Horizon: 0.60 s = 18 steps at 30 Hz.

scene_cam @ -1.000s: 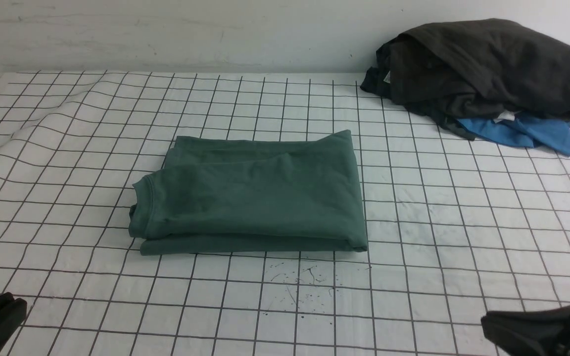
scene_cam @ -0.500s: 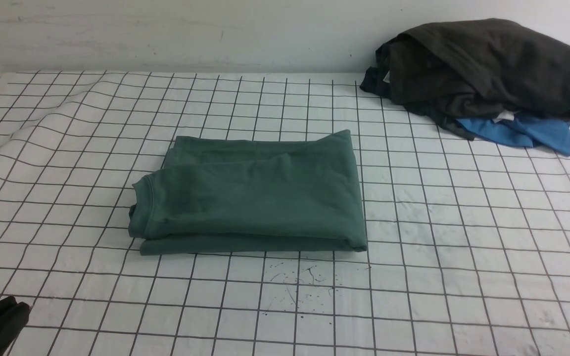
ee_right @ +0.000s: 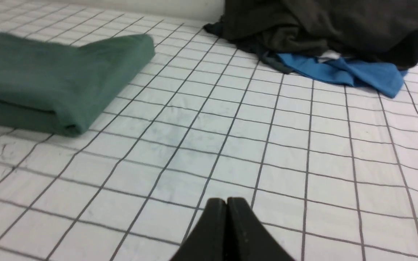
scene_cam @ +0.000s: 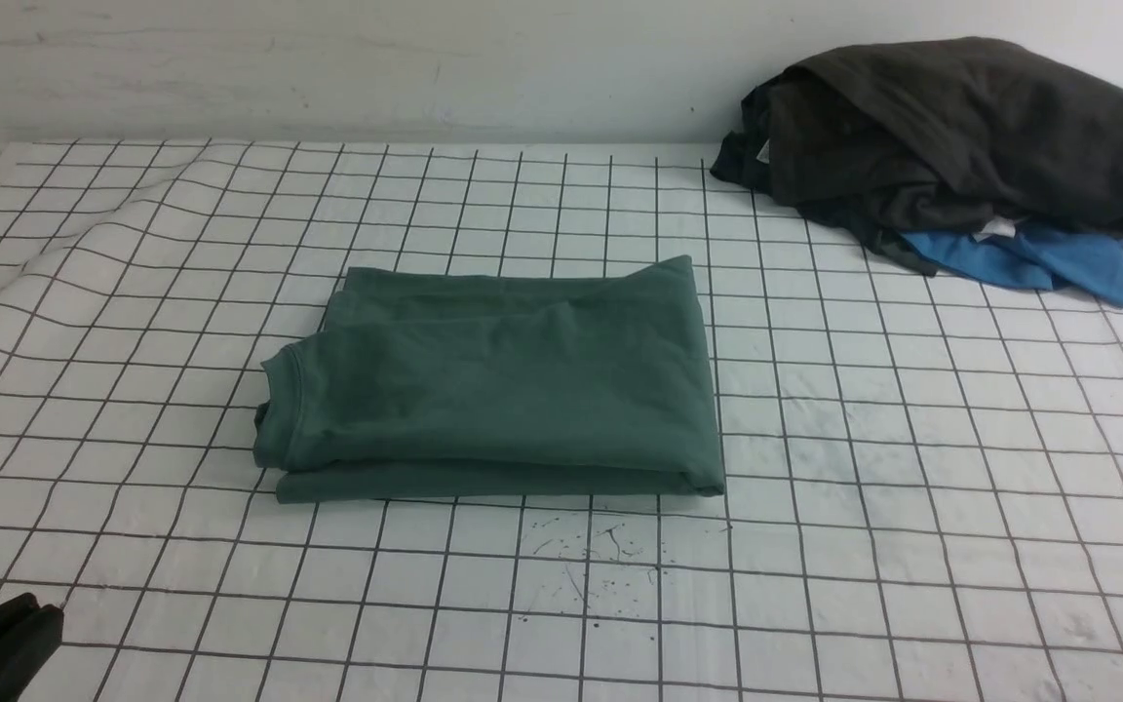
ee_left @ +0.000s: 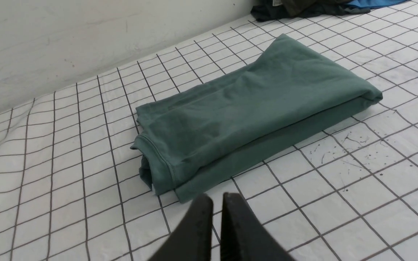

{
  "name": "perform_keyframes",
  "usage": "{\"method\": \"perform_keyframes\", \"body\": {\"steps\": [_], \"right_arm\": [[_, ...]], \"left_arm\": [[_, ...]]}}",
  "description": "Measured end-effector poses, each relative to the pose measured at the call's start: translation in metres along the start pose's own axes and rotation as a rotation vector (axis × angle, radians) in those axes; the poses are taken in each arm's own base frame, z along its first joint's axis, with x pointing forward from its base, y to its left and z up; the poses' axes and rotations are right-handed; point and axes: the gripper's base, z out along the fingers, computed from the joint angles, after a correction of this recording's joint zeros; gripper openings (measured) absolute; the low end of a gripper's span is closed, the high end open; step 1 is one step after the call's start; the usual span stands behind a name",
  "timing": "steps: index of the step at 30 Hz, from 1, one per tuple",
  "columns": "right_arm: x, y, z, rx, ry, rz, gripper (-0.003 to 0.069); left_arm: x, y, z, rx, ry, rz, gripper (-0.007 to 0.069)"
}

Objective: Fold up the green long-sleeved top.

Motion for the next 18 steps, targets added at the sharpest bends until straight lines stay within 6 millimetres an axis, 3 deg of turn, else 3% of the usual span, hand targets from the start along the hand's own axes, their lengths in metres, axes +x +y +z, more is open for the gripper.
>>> {"method": "perform_keyframes", "body": {"steps": [18], "right_arm": [[0.0000,-0.0010,0.0000,0.017,-0.001,0.017,-0.0014]], "left_arm": [[0.0003,-0.0014,0.0000,0.015,0.004,-0.018,0.0023]]}}
